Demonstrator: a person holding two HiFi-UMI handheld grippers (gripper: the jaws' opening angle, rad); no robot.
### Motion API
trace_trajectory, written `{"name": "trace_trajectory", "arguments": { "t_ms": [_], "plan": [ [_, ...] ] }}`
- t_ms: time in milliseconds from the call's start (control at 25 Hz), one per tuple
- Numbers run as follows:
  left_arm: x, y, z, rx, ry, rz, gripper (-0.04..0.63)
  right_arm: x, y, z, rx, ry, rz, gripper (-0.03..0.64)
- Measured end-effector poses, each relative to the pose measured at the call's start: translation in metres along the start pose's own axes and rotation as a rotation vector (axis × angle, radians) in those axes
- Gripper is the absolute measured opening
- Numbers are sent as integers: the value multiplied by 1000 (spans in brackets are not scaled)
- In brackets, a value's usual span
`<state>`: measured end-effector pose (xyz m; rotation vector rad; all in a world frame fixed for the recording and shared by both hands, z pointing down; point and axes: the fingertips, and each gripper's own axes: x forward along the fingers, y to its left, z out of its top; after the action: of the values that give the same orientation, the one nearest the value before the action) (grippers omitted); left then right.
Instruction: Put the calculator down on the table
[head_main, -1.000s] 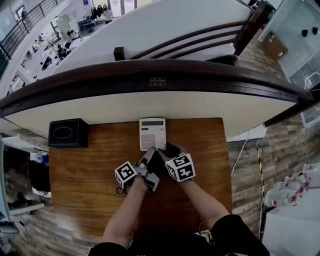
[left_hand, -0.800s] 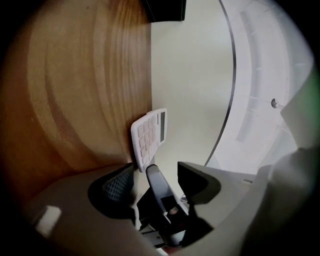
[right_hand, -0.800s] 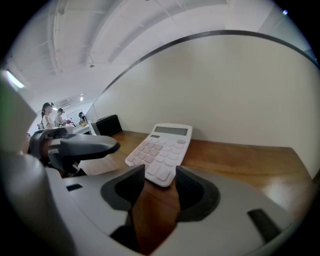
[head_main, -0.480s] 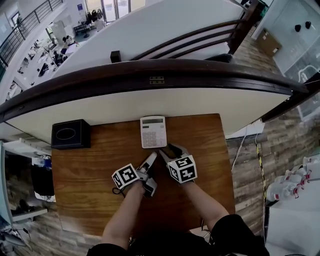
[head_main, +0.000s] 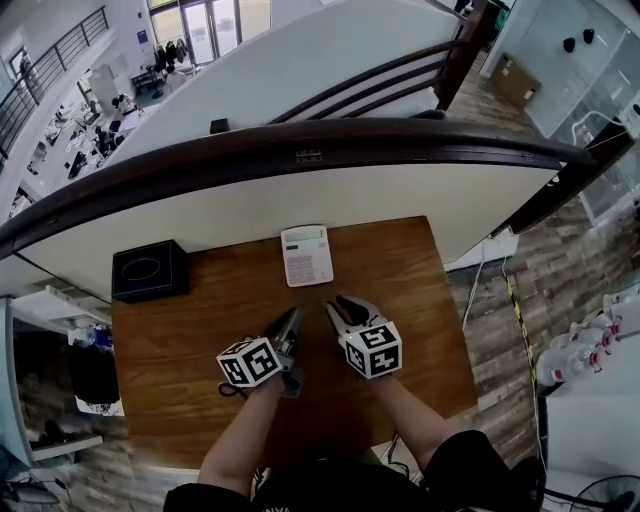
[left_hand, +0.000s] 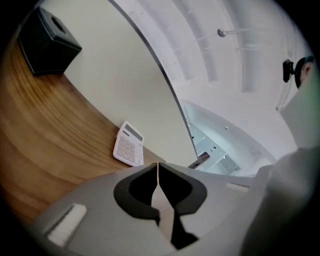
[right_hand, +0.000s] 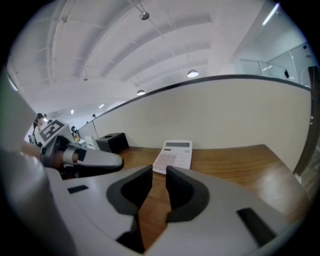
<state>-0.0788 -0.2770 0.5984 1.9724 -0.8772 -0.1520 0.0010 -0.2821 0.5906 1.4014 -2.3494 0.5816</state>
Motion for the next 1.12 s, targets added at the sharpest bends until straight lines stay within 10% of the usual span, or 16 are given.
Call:
{"name": "trace_trajectory", "arguments": {
  "t_ms": [560,1120],
  "plan": [
    [-94,-48,-19,461,99,-45,11,-85,57,-10,48,-98,-72,34],
    [-166,-72,-65,608,123,0,11,-141,117,-41,59,-106,-43,25]
  ]
}}
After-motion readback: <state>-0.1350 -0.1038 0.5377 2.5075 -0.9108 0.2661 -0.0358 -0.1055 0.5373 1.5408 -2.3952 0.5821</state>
